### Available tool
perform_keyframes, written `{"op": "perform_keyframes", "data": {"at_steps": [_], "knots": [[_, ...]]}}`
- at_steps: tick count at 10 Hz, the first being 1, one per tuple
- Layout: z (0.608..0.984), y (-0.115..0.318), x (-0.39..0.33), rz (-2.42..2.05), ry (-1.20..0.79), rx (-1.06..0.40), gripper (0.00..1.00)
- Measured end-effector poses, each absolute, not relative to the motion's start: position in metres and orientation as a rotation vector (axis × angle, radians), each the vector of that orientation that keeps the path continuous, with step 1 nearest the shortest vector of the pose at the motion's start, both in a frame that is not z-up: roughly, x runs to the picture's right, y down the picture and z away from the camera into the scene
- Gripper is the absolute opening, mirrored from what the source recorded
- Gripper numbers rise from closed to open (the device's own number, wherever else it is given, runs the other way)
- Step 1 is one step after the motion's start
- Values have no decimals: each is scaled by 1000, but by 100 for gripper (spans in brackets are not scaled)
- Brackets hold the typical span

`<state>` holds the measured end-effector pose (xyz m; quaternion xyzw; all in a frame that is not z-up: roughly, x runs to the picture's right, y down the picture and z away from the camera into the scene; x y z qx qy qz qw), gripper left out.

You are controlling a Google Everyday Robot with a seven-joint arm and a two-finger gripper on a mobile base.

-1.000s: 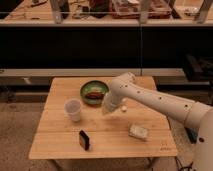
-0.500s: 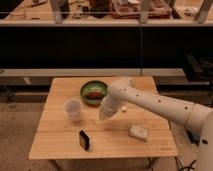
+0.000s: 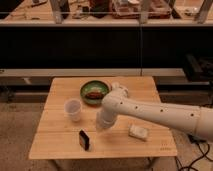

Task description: Knock the eraser over

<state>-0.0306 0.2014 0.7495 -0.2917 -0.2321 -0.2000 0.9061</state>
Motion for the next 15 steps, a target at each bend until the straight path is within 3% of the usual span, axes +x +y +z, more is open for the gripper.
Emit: {"op": "perform_keyframes", "data": {"at_steps": [8, 15], "knots": [[715, 262, -33, -340, -523, -800, 27], [693, 297, -35, -287, -738, -857, 27]]}}
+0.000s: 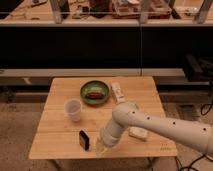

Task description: Knock the eraser over

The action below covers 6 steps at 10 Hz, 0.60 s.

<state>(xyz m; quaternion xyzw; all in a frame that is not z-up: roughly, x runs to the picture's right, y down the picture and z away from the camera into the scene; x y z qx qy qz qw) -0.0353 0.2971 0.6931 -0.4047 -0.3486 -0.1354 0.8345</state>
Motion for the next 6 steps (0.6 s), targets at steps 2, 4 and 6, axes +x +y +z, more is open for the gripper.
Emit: {"op": "perform_keyframes", "data": {"at_steps": [2, 4, 6], "knots": [[692, 312, -52, -317, -793, -873, 27], [695, 319, -67, -337, -829, -882, 27], [704, 321, -78, -331, -857, -888, 27]]}}
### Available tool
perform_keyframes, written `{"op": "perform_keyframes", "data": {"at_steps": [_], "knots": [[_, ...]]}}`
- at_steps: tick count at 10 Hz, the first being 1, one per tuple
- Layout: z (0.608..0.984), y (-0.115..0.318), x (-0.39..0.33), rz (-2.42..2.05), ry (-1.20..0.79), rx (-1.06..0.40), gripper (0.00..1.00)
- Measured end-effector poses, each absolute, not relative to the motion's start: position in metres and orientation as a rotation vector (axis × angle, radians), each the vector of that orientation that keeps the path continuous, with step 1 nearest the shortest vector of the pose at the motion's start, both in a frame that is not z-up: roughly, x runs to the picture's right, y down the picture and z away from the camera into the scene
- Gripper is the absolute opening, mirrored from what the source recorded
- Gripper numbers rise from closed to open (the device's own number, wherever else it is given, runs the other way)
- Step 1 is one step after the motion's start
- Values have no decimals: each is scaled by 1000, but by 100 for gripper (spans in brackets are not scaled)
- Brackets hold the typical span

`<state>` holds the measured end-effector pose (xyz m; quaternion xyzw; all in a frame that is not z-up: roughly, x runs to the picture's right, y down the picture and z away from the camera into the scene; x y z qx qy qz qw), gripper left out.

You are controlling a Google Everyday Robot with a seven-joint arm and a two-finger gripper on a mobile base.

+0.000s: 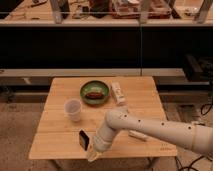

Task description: Knock the eraser over

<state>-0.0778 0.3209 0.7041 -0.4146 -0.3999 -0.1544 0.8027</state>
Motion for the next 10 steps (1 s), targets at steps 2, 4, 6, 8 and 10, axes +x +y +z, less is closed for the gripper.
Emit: {"op": "perform_keyframes", "data": {"at_steps": [2, 4, 6, 8, 10], "knots": [[726, 305, -97, -316, -883, -860, 27], [773, 256, -129, -307, -897, -762, 27], [796, 208, -138, -289, -909, -660, 27], [795, 177, -129, -276, -923, -585, 33], [793, 175, -128, -274, -926, -579, 33]]}}
